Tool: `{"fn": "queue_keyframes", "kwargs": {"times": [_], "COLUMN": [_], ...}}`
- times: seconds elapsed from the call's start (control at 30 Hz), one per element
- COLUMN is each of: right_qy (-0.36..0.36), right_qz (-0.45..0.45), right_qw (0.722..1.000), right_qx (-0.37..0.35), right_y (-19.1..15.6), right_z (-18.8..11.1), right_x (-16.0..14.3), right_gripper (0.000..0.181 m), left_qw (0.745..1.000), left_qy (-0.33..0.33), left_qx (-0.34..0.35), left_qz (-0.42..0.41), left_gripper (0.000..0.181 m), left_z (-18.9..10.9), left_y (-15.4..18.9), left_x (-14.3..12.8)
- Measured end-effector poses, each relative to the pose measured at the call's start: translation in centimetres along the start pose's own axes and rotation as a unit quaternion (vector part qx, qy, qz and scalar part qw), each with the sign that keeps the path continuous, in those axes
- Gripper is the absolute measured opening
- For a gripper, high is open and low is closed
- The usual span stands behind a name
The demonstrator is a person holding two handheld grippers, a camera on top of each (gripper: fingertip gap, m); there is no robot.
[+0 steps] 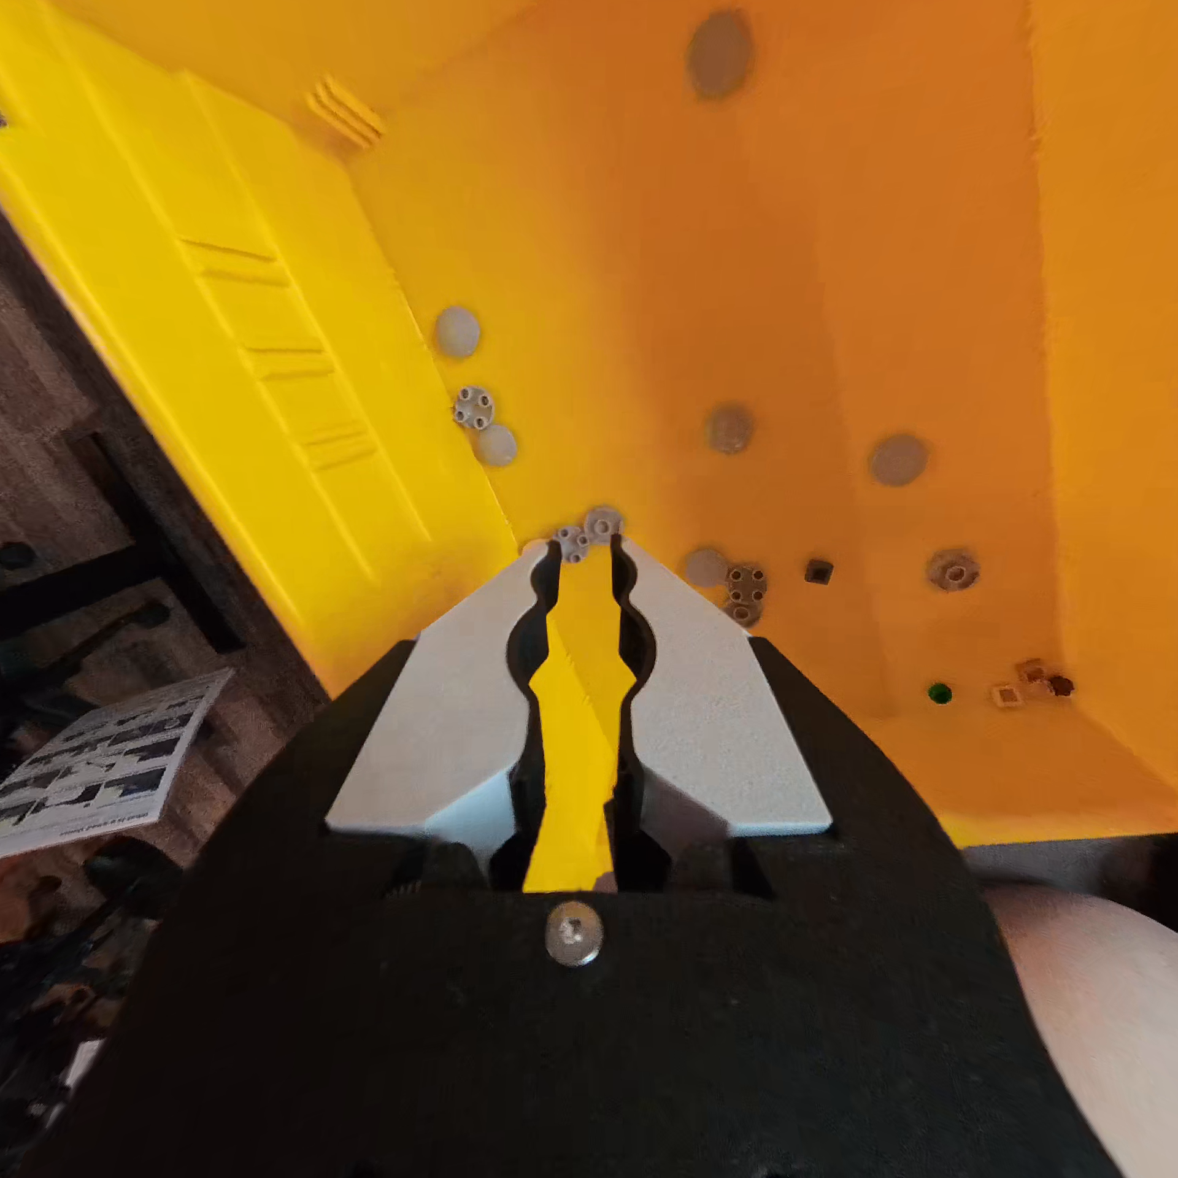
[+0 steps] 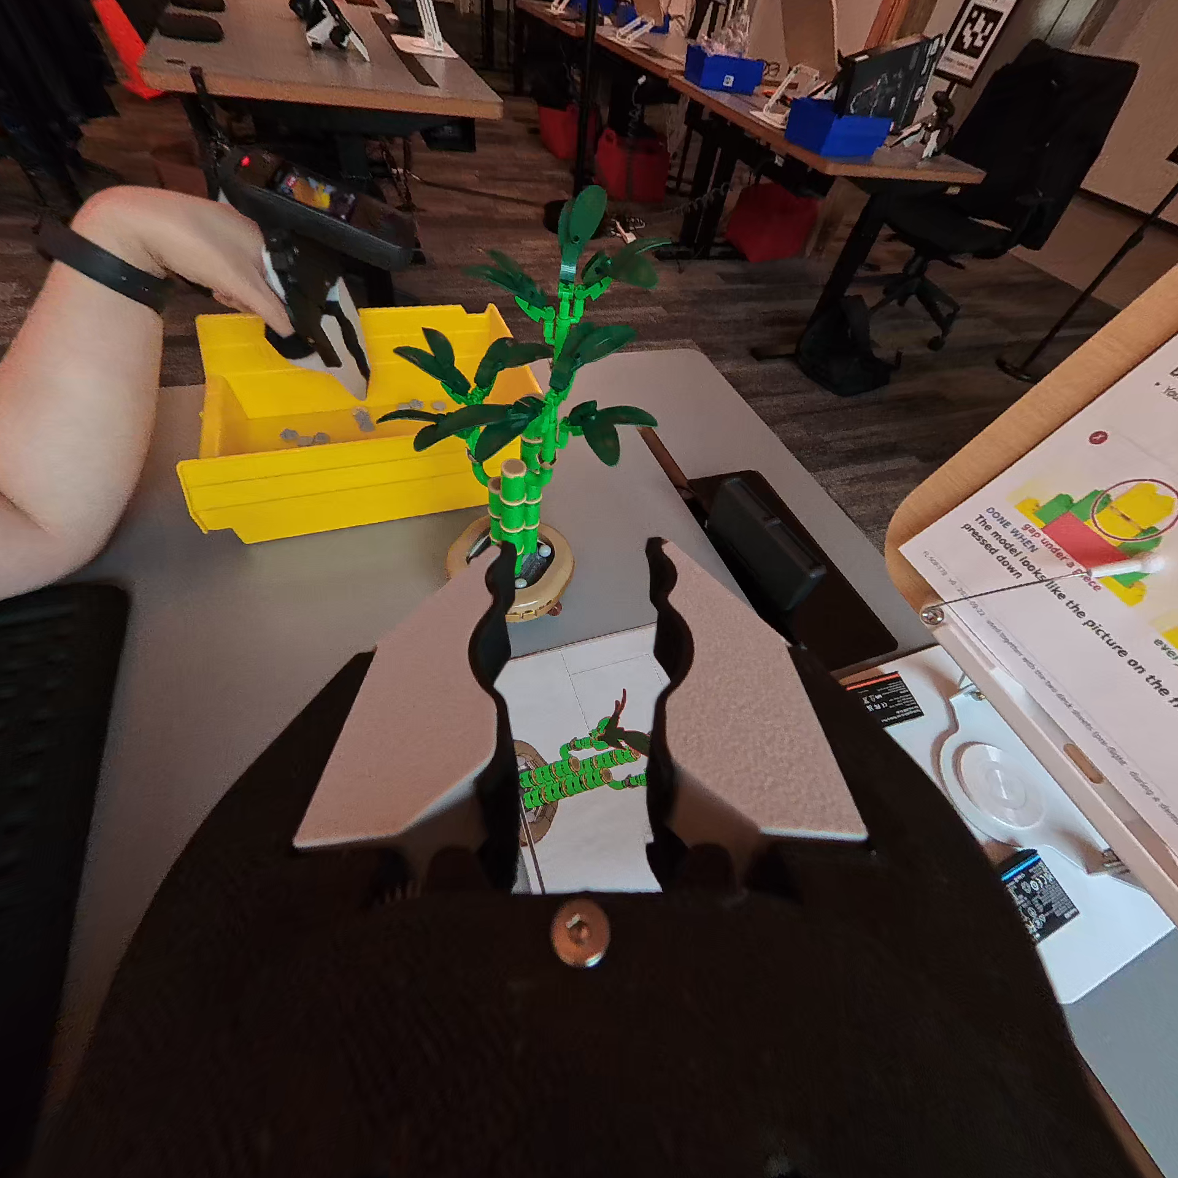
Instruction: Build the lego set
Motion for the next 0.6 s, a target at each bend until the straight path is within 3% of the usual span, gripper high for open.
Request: {"fn": "queue_keyframes", "kwargs": {"times": [0.37,0.6], "right_qy": [0.006,0.027], "right_qz": [0.006,0.025], "right_qw": [1.000,0.989], "right_qx": [-0.003,-0.141], "right_y": [0.7,4.5], "right_z": [-1.0,-7.0], "right_x": [0.0,-0.4], "right_gripper": [0.042,0.046], "left_qw": [0.999,0.995], "left_qy": [-0.044,-0.095], "left_qx": [-0.018,-0.004], "left_qz": [0.021,0.041], "left_gripper": [0.017,0.018], "left_z": [2.3,3.2], "left_y": [0.1,0.6], "left_x": [-0.3,0.1]}}
Point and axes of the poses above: each gripper's, where its closed fingertips meet, z out along the fingers, x out of its top, y = z × x across the jaws, the point moved 6 cm from there along -z, back along the fingers, and after that the axes turned 8 degrees about z, right-handed, at the moved point
